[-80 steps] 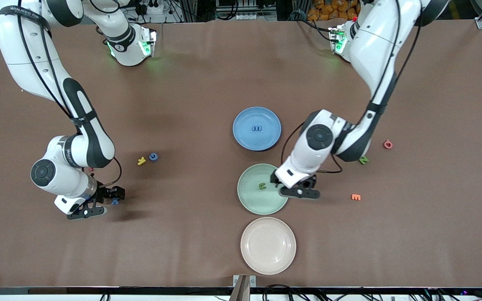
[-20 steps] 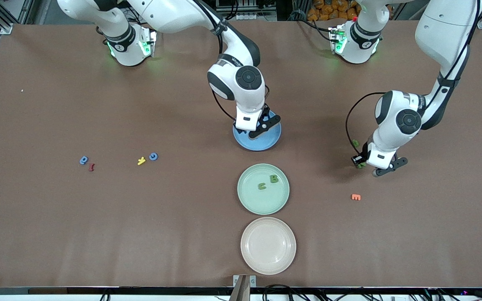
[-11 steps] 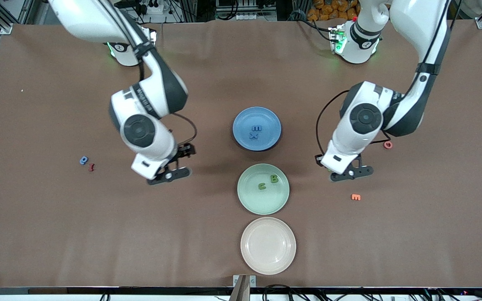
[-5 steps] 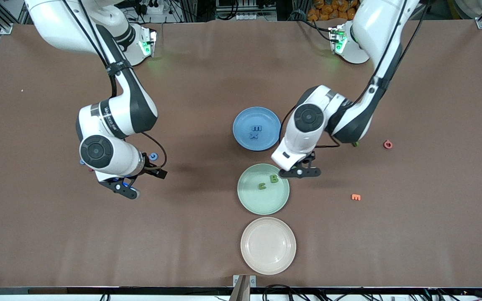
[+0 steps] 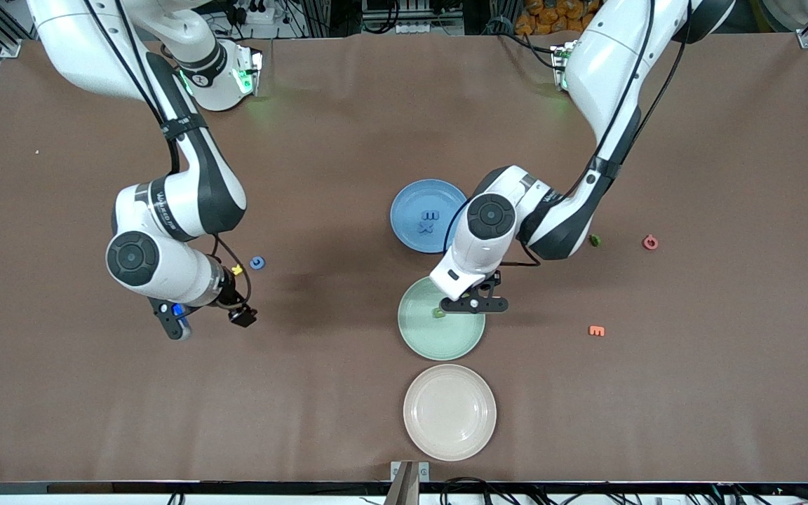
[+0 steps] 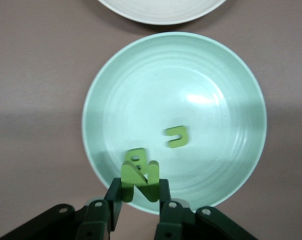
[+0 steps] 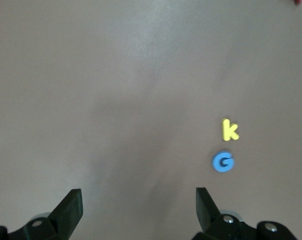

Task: Sort letters by color into matching plates
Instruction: 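Carry the green N into the green plate with the left gripper, then lower the right gripper to the blue G while the left gripper reaches the i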

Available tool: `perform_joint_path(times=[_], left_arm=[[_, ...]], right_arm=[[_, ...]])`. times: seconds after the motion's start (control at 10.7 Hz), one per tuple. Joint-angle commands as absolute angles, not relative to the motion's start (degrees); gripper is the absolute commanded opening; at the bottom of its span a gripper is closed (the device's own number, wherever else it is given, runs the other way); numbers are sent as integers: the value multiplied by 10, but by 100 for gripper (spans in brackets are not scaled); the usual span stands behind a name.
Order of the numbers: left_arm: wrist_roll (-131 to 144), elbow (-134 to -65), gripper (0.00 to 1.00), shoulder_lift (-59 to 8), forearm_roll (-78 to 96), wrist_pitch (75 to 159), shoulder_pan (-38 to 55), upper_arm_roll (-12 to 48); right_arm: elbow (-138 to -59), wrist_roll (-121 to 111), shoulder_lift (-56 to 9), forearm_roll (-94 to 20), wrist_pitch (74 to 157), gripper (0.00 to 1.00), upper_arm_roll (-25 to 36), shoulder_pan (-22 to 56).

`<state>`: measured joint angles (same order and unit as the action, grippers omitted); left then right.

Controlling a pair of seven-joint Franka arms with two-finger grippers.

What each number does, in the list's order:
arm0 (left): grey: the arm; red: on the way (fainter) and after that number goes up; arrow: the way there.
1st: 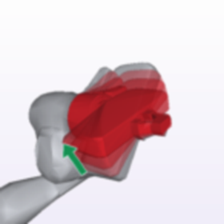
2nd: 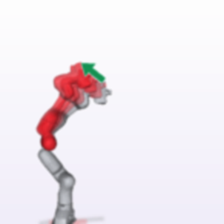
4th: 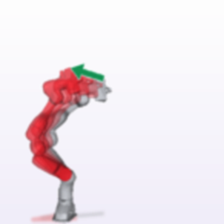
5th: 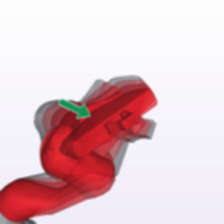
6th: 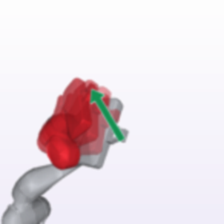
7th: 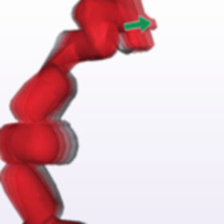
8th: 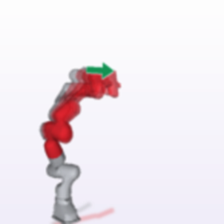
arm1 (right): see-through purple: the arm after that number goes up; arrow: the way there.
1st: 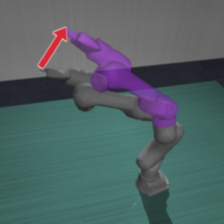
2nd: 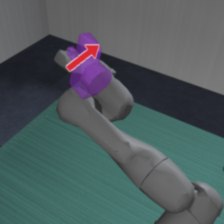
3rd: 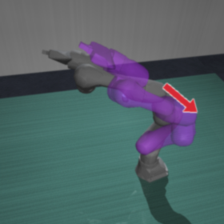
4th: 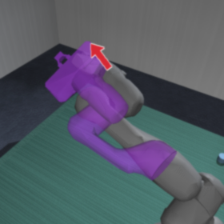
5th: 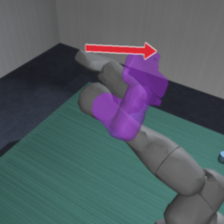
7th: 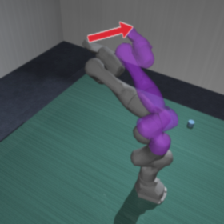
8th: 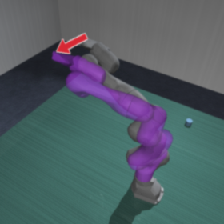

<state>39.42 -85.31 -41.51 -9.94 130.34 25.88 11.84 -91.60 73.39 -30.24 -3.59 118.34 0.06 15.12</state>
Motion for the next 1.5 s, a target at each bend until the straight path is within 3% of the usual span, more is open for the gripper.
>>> perform_joint_path(times=[0.0,0.09,0.28,0.66,0.94,1.12,1.41], left_arm=[[430,-834,0,-446,-100,1346,271,114],[431,-832,0,-448,-100,1354,272,114],[439,-832,99,-449,-101,1355,272,113],[432,-838,100,-416,-112,1336,260,108],[346,-850,100,-346,-114,1211,208,110],[302,-903,100,-286,-114,1180,175,112],[211,-1044,100,-172,-109,1189,115,116]], right_arm=[[-979,843,-285,-37,1249,100,-4,140],[-997,843,-281,-36,1252,100,-4,136],[-1063,843,-259,-28,1303,100,-4,132],[-1158,841,-233,-15,1375,100,-4,132],[-1203,843,-229,-16,1418,100,-5,133],[-1223,847,-233,-17,1453,100,-5,134],[-1241,847,-237,-17,1483,100,-5,140]])
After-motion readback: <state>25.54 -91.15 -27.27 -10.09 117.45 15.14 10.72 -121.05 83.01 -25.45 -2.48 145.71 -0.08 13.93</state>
